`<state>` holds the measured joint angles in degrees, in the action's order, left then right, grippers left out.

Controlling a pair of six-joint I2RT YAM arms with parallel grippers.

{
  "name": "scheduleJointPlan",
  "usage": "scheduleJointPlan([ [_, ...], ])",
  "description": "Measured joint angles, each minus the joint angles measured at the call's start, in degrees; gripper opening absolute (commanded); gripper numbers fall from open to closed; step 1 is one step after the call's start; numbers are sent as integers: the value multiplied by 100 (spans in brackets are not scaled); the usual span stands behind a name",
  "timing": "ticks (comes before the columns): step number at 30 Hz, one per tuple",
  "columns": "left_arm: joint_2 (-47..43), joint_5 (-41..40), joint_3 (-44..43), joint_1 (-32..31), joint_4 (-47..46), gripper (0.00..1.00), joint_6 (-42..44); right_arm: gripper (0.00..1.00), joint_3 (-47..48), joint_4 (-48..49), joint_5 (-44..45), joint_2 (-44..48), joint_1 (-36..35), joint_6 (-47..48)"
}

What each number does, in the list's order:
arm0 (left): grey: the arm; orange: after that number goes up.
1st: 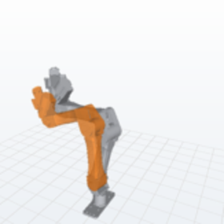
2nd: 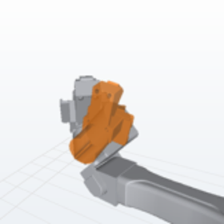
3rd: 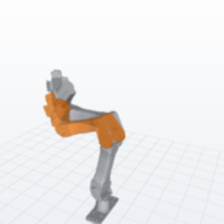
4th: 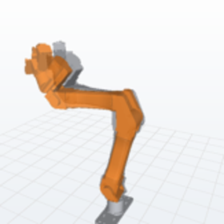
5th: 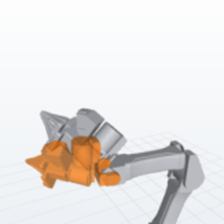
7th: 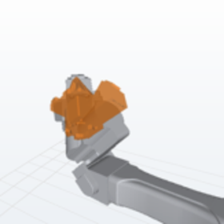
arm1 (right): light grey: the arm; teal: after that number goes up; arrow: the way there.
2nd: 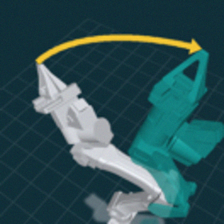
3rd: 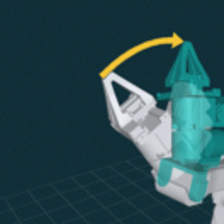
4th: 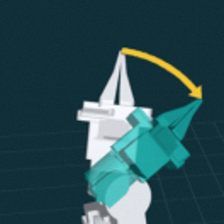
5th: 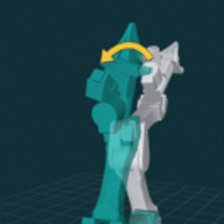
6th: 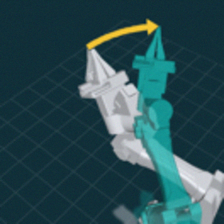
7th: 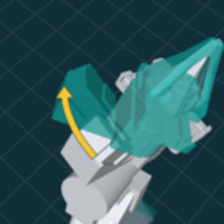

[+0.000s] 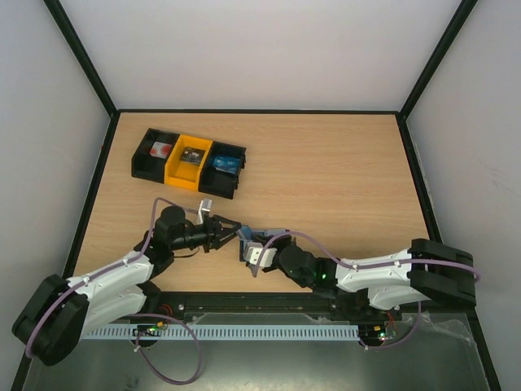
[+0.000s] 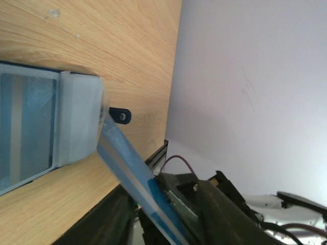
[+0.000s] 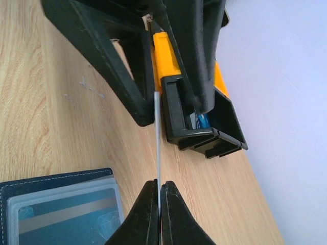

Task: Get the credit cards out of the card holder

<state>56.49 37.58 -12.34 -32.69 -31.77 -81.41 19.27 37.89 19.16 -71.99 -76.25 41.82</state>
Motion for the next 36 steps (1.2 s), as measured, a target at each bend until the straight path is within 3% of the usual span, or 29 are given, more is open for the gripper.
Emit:
scheduleJointPlan([
  [7,-629,-157,-24,81,186,66,249,2,-4,9,173,251,-28,-1163],
  [15,-1895,-957,-632,90,1172,74,1528,2,494,-452,503,358,-28,-3530],
  [24,-2282,-1108,-920,90,1759,76,2577,2,1414,-1025,415,616,-28,-6137],
  [31,-2492,-918,-675,90,1368,76,2455,2,1349,-914,380,1062,-28,-7720],
  [36,-2514,-730,-319,90,754,70,2052,2,1121,-531,282,1198,-28,-8295],
])
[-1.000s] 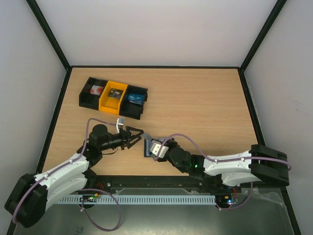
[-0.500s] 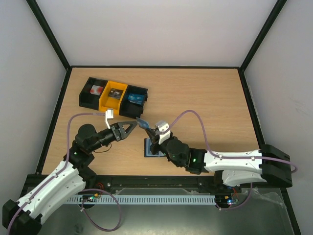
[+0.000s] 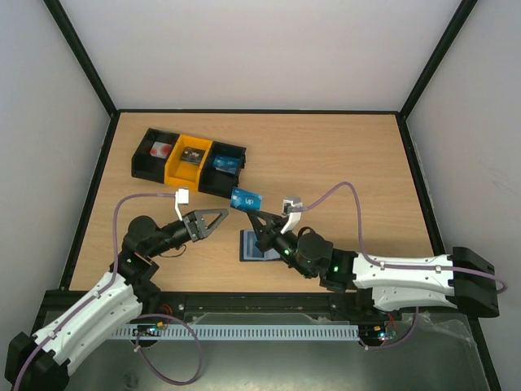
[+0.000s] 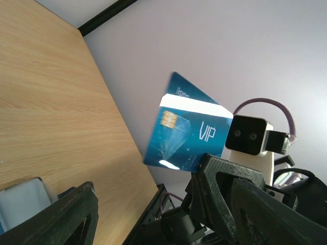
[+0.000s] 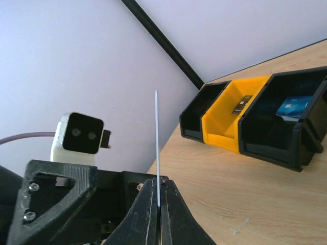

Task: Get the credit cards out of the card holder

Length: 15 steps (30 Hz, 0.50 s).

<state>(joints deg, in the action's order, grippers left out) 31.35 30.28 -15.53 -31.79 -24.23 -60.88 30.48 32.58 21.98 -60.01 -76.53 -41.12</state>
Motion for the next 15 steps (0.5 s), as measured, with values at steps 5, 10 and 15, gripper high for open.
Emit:
scheduleJointPlan([
  [5,149,179,212,0,-658,62,-380,2,-367,461,-116,151,0,-319],
  [10,201,208,280,0,-1106,55,-588,2,-468,857,-402,153,0,-485],
  [15,240,203,328,0,-1399,37,-695,2,-592,1244,-662,140,0,-693],
])
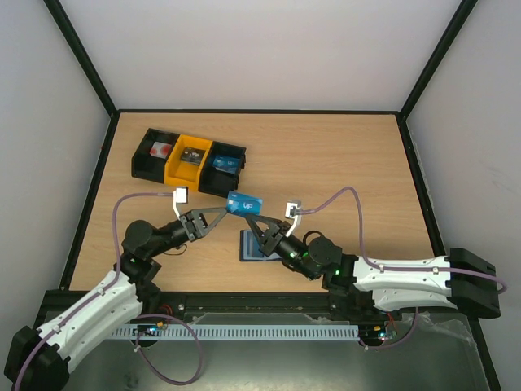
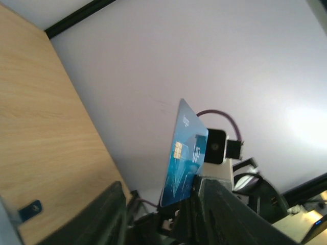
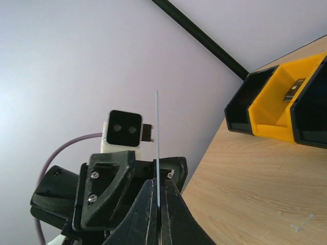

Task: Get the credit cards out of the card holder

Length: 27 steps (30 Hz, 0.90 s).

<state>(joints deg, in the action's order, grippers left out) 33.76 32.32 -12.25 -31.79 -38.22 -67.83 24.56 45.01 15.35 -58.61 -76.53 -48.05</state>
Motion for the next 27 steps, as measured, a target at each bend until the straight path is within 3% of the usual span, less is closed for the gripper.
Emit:
scheduleJointPlan([
  [2,39,-2,7,0,-76,24,-31,2,-11,94,-52,-24,0,-66],
  [7,85,-20,39,0,-199,3,-133,2,-31,216,-127,-85,0,-203],
  [11,120,-24,66,2,-337,3,-205,4,-35,221,-120,-170,0,-282],
  [14,133,-17,74,22,-396,3,-219,14,-46,219,-125,-190,0,-350],
  [18,155,-20,107,22,-437,3,-210,31,-87,127,-122,-190,0,-413],
  [21,181,-39,155,22,-433,3,-199,49,-101,-76,-98,-166,0,-433],
  [25,267,-96,175,22,-372,3,-142,78,-254,-380,22,79,-2,-420],
  [27,348,-122,144,35,-245,3,-44,99,-411,-503,79,275,-4,-413],
])
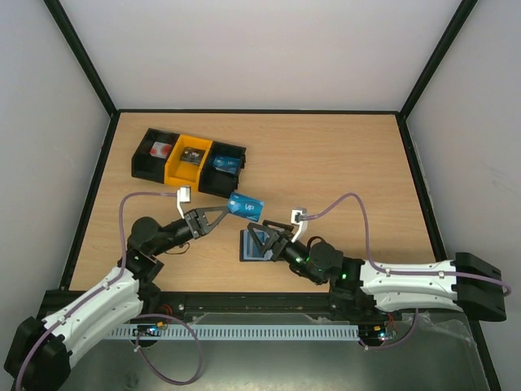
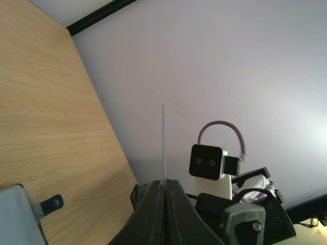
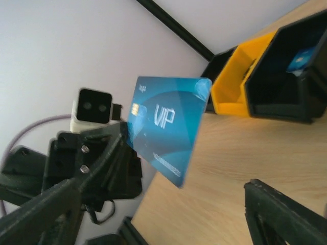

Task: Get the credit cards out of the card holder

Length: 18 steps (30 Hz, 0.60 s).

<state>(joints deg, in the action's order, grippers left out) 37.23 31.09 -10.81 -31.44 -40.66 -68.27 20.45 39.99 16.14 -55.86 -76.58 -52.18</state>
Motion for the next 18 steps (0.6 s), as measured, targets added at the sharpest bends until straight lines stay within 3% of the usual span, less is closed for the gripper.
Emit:
scheduleJointPlan([
  [8,415,-129,-734,245,933,3,710,98,-409,-813,271,734,-2,7],
  [18,1158,-487,-1906,1073,2549,3,1714,98,-407,-2221,780,1449,-2,101],
])
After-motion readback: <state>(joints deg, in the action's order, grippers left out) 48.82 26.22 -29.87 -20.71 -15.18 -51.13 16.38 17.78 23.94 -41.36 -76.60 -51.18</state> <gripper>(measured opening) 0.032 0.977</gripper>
